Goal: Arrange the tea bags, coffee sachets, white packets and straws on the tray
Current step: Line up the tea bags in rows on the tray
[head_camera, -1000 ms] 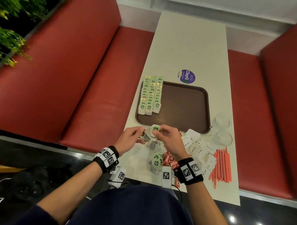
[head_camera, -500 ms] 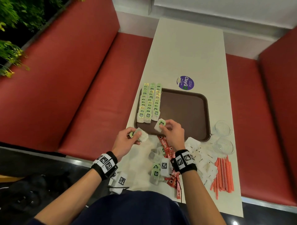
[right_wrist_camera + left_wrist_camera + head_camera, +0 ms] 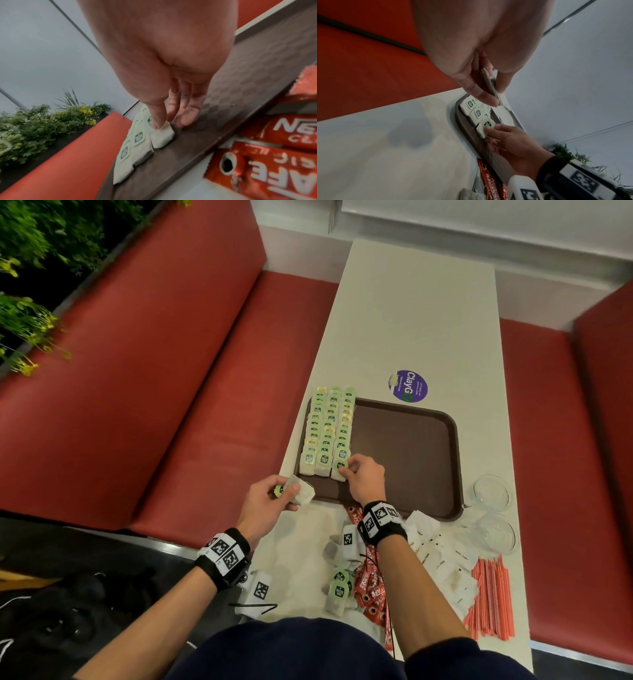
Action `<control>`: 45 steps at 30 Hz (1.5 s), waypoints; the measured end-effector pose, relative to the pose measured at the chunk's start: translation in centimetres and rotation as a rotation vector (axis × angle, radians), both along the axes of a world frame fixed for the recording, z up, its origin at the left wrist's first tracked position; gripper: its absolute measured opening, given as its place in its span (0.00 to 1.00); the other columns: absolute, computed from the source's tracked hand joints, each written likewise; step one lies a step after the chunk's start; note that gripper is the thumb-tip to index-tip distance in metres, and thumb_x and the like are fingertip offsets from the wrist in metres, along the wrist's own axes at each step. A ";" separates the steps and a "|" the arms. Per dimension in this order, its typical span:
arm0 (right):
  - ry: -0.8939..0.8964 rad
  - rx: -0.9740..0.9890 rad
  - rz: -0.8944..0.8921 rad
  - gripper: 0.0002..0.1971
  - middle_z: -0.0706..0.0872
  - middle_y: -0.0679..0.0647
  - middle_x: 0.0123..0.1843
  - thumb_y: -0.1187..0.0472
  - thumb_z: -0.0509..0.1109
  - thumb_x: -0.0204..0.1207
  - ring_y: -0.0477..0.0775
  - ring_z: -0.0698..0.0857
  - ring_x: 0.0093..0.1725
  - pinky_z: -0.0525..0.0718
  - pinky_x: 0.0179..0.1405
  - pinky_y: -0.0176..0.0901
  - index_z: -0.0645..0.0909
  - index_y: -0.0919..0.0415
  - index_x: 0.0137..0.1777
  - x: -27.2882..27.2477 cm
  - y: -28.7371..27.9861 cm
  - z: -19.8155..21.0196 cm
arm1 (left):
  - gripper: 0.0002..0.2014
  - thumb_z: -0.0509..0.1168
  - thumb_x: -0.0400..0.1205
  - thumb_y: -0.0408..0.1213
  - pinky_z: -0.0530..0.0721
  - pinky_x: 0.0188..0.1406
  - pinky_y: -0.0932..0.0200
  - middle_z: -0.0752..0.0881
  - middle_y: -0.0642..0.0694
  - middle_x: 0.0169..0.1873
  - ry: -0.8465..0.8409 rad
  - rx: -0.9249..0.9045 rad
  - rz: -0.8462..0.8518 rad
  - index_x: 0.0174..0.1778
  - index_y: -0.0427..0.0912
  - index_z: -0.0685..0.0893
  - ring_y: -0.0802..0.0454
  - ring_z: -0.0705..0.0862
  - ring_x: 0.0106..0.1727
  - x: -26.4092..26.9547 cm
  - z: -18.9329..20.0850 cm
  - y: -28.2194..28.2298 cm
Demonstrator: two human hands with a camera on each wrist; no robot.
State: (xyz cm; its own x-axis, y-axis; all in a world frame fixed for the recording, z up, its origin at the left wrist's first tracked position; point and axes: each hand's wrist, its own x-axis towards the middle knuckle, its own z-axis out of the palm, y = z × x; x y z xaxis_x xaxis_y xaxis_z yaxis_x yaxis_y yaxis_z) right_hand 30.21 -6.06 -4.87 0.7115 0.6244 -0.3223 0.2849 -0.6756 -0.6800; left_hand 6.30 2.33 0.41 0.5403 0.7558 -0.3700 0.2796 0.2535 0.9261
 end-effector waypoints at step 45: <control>0.181 0.396 0.192 0.10 0.94 0.42 0.51 0.67 0.79 0.83 0.43 0.93 0.53 0.90 0.59 0.37 0.94 0.50 0.57 -5.9 -3.4 8.4 | 0.20 0.88 0.75 0.39 0.91 0.67 0.42 0.96 0.44 0.55 0.000 -0.032 -0.168 0.63 0.50 0.94 0.42 0.94 0.59 0.9 0.5 2.5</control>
State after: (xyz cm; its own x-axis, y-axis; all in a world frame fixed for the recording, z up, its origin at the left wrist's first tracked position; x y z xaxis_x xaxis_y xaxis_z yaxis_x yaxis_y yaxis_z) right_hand 24.29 -9.49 3.50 0.5255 0.8390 -0.1413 0.2327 -0.3014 -0.9247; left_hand 7.16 4.87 0.91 0.6578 0.6429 -0.3925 0.3203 0.2329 0.9182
